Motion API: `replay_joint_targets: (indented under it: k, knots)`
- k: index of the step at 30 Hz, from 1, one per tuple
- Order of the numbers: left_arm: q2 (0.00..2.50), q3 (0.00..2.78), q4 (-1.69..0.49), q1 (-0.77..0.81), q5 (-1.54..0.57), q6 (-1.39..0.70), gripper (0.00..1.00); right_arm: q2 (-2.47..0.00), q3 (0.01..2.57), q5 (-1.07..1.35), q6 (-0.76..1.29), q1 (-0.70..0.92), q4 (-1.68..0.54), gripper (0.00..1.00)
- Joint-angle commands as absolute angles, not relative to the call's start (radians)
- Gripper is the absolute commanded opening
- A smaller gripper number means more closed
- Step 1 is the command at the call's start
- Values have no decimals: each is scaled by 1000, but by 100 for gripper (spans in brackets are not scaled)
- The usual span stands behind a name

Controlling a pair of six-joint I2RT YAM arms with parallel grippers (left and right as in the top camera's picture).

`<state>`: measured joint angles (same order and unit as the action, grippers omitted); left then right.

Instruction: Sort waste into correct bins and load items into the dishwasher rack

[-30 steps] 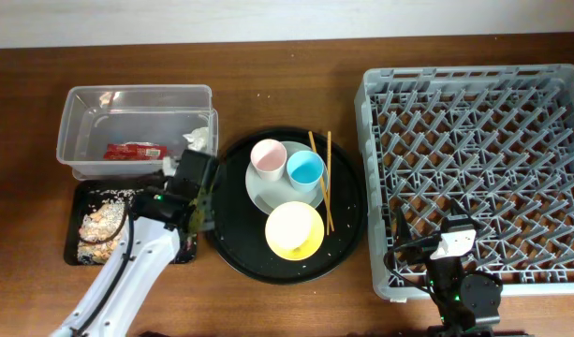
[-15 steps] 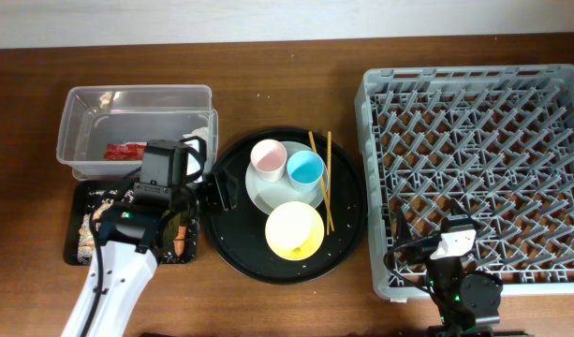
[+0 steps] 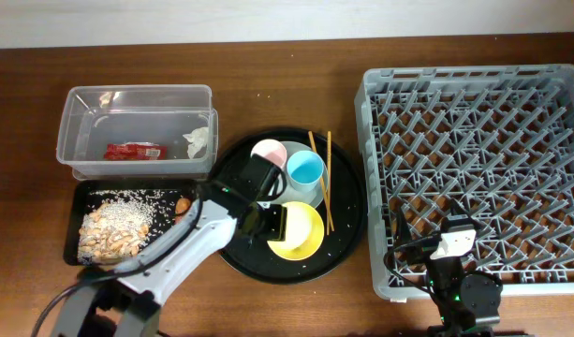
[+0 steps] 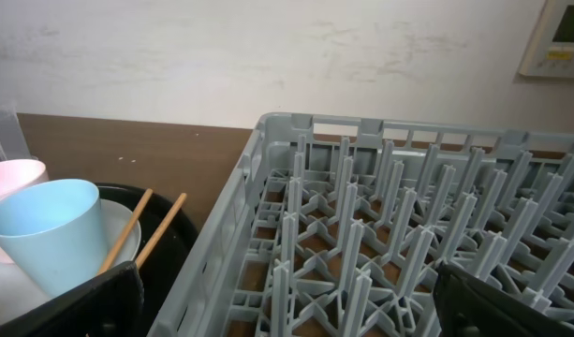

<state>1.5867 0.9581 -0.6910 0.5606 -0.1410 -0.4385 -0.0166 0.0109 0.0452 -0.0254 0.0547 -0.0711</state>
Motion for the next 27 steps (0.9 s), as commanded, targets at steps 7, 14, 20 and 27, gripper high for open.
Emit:
replay_joint_targets:
  k: [7,14,20,27]
  knots:
    - [1611,965,-712,570,-62,-410,41,-13,6,44,-17,51,-75,98]
    - [1611,965,-710,569,-62,-410,41,-18,215,167,204,51,-290,98]
    - [1609,966,-677,569,-63,-411,42,-726,1398,347,200,51,-1286,98]
    - [1416,1034,-664,562,27,-388,56,-1254,1479,346,161,156,-1468,87]
